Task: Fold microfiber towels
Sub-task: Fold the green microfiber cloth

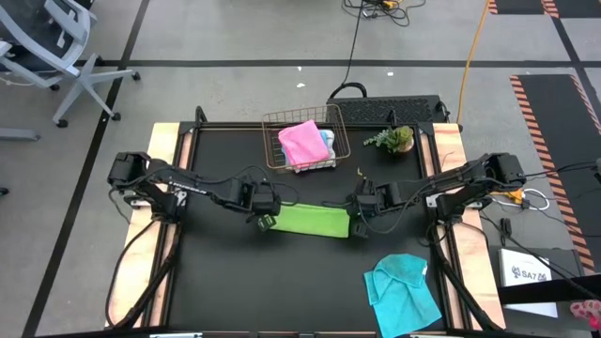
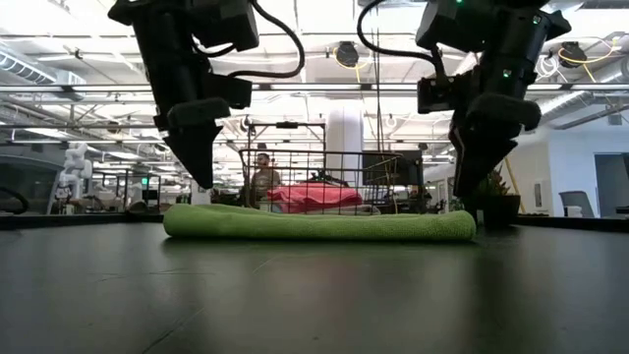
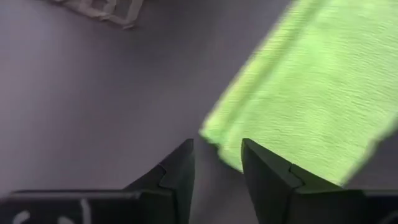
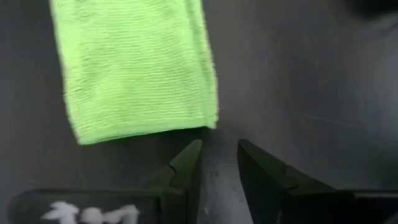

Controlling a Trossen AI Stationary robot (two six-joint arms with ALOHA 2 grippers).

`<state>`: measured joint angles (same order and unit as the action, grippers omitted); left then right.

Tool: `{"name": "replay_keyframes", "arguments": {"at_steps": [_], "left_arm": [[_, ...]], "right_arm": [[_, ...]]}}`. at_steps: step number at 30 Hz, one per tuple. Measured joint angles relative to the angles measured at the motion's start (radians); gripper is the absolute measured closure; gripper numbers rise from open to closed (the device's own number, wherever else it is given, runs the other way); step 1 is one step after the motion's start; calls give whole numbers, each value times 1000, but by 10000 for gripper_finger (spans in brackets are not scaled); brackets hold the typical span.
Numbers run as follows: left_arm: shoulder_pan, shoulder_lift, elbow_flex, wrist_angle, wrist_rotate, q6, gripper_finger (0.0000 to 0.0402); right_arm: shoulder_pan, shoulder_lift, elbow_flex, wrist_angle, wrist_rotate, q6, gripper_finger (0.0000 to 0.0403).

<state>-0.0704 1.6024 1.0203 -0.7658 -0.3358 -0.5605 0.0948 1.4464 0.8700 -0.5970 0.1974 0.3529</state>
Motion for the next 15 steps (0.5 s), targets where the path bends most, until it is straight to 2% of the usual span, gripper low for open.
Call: {"name": "replay_keyframes", "arguments": {"at_steps": [5, 8, 11, 15], "left_arm": [[12, 0, 0, -95, -82, -140, 264], [16, 0, 0, -93, -38, -250, 275], [-7, 0, 0, -20, 36, -282, 293], [-64, 4, 0, 84, 18, -259, 336]], "right_arm": [[0, 0, 0, 21, 8, 63, 299], [7, -4, 0, 90, -35, 113, 305], [24, -4, 0, 186, -87, 167, 316], [59, -4, 0, 265, -96, 214, 344]]}}
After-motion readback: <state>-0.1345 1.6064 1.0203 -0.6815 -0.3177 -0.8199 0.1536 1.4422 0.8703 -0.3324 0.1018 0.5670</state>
